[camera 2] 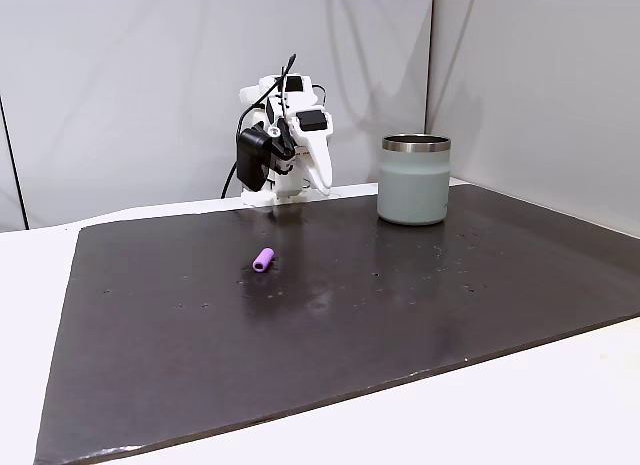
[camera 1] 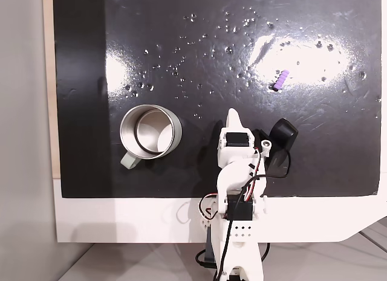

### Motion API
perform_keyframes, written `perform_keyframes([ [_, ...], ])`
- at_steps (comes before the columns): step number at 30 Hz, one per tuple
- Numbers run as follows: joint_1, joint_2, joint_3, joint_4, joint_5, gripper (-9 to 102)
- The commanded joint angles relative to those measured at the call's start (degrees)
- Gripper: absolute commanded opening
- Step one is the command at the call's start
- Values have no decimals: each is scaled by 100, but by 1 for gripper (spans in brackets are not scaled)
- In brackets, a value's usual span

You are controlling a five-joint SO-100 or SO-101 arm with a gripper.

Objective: Grasp a pengrip and put it in the cup.

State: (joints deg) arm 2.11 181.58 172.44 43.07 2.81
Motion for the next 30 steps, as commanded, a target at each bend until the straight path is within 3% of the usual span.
perform_keyframes([
  [1,-246,53,-26,-53,-325,0],
  [14,-176,53,-53,35,-308,0],
  [24,677,53,-984,1767,-1485,0],
  [30,1582,44,-1705,2707,-3094,0],
])
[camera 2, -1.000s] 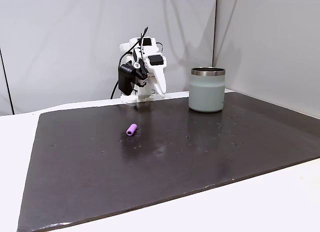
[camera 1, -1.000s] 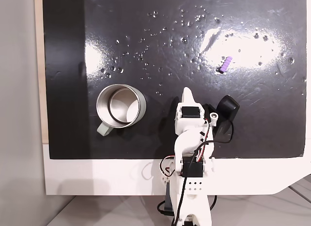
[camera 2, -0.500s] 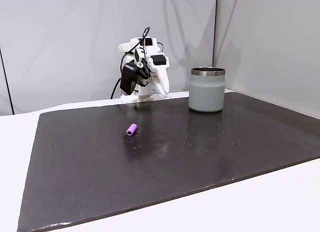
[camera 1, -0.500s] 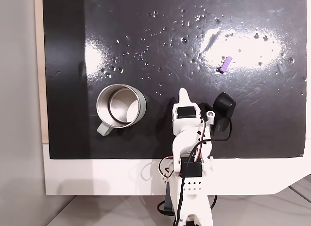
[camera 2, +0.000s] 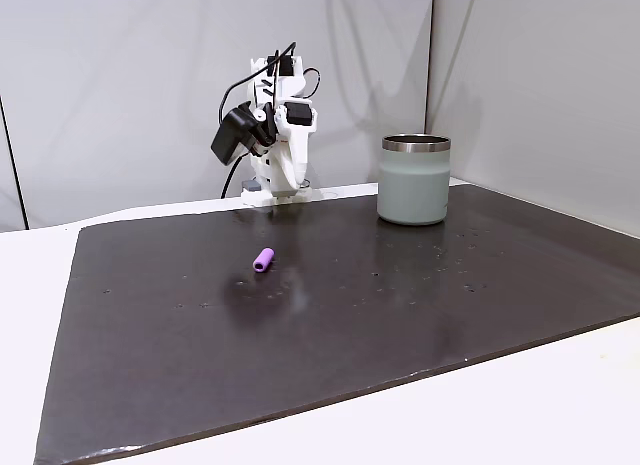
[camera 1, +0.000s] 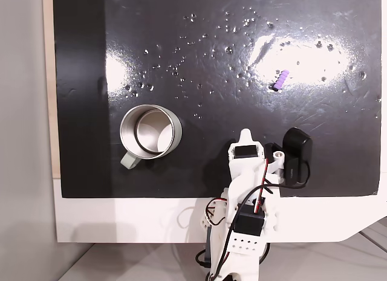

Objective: Grasp a pengrip and put it in the cup.

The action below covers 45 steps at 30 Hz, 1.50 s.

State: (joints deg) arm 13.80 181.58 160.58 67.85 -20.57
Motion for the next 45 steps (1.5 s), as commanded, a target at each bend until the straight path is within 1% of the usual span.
perform_keyframes([
  [1,633,44,-562,237,-1125,0],
  [4,1310,53,-694,299,-1854,0],
  [7,1846,70,-914,677,-2821,0],
  [10,2303,123,-958,773,-3551,0],
  [14,2716,114,-958,615,-4061,0],
  [17,2821,-44,-993,483,-4307,0],
  [22,2813,-1362,-1731,387,-4447,0],
  [36,2083,-6073,-5546,334,-4113,1],
  [38,2004,-6671,-6056,334,-4078,2],
  [45,1723,-8385,-7356,220,-4017,16],
])
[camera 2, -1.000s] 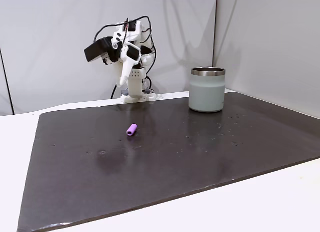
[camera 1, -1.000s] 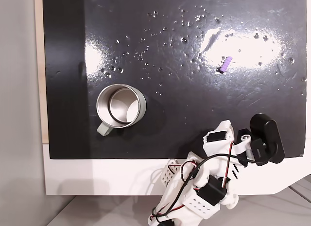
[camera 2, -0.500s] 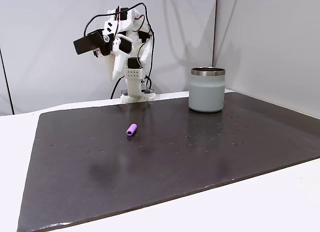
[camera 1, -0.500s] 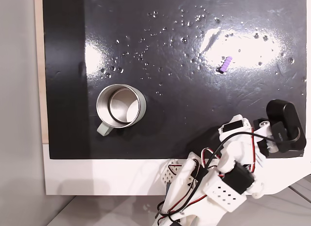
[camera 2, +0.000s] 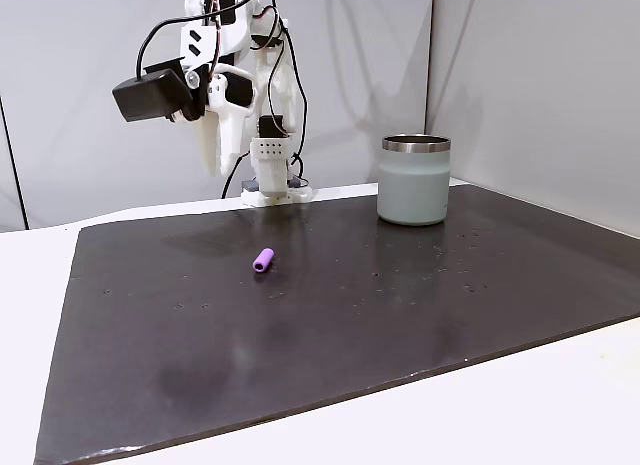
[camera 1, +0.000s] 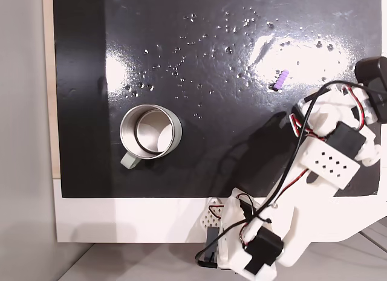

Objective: Grasp a pengrip and put it in the cup.

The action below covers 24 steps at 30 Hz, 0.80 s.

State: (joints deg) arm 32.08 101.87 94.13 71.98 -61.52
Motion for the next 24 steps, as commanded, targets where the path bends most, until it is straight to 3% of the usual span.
perform_keyframes([
  [1,-132,-615,-861,-211,105,18],
  [8,-422,-1784,-1556,-272,70,27],
  [14,-686,-2593,-1679,-747,-123,27],
  [24,-1046,-3146,-1600,-835,-132,25],
])
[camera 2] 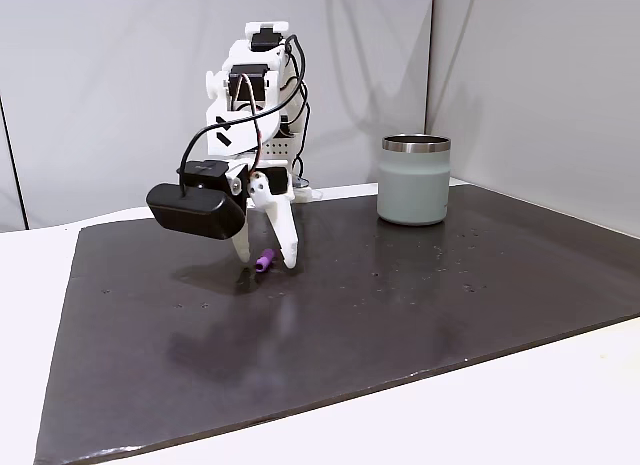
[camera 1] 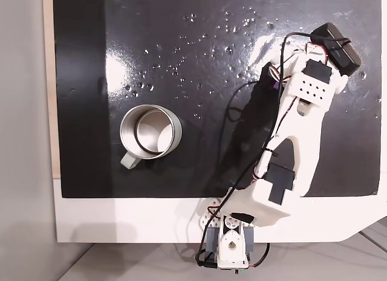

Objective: Grasp a pengrip and put it in the cup.

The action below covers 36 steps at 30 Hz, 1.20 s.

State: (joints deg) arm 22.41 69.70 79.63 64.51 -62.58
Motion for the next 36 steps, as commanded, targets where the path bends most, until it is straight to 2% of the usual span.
perform_keyframes([
  [1,-105,88,-70,-88,-53,23],
  [5,-141,272,510,-369,-237,15],
  [10,-105,1099,1898,-1494,-580,0],
  [20,-9,1758,1854,-1564,-281,0],
  [23,-167,2039,1283,-1283,193,0],
  [29,-580,2065,-387,-97,1028,0],
  [36,-1318,2487,-1266,1327,1775,0],
])
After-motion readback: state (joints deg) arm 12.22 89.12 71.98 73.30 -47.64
